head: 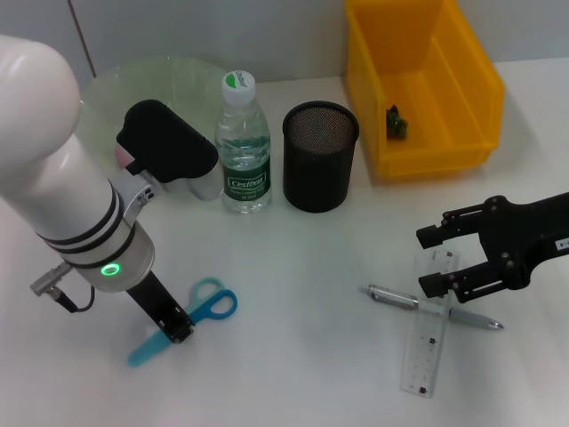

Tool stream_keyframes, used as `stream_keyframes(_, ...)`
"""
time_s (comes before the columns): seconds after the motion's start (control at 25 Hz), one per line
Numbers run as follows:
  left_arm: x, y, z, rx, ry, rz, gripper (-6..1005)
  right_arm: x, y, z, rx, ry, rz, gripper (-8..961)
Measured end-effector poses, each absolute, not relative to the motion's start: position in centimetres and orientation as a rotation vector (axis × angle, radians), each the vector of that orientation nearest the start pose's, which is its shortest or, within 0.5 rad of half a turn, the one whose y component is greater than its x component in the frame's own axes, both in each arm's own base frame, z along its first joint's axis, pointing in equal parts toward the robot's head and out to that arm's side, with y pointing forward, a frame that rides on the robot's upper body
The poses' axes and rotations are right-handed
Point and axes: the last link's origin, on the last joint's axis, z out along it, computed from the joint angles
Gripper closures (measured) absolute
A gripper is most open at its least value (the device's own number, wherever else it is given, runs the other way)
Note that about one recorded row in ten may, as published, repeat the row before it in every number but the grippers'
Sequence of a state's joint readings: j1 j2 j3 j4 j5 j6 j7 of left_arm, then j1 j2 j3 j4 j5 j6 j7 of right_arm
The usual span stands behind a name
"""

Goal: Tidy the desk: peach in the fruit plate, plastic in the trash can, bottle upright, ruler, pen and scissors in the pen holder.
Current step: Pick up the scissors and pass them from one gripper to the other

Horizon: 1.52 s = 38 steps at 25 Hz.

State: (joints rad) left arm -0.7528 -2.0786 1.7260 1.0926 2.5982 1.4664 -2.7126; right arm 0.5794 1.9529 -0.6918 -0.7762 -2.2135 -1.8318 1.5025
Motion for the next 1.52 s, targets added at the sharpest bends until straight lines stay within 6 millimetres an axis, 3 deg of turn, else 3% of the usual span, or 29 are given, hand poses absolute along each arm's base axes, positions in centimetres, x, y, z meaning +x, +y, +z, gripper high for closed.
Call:
stream_keyframes(0.24, -16.8, 34.6, -5.9, -2.629, -0.829, 0.773, 757, 26.5, 32.1, 5.5, -3.008, 0.581, 0.402, 220)
stream_keyframes(0.52, -16.6, 35.2, -3.0, -2.611, -0.927, 0.585, 770, 26.5, 32.1, 5.6, -3.007, 0.582, 0.402, 220)
stream_keyframes(0.76, -15.9, 34.9, 0.5, -2.741, -1.027, 0.077, 769, 26.6, 32.3, 6.0, -2.976, 0.59, 0.427, 220)
stream_keyframes(0.92, -16.1, 34.4, 2.0, -2.822, -0.97, -0.274, 769, 26.7, 32.4, 6.5, -2.946, 0.597, 0.45, 221)
stream_keyframes(1.16, -16.3, 33.6, 1.7, -2.893, -0.8, -0.603, 769, 26.9, 32.6, 6.9, -2.913, 0.606, 0.482, 221)
stream_keyframes(1.24, -16.6, 33.4, 0.8, -2.904, -0.707, -0.798, 769, 26.9, 32.6, 6.9, -2.909, 0.607, 0.486, 221)
stream_keyframes(1.32, -16.7, 33.4, 0.5, -2.901, -0.685, -0.84, 768, 26.8, 32.6, 6.9, -2.908, 0.605, 0.489, 221)
stream_keyframes(1.44, -17.2, 33.4, -0.3, -2.816, -0.559, -1.077, 768, 26.9, 32.5, 6.8, -2.906, 0.609, 0.491, 221)
stream_keyframes(1.52, -17.3, 33.4, -0.4, -2.797, -0.54, -1.109, 768, 26.9, 32.5, 6.8, -2.905, 0.612, 0.494, 221)
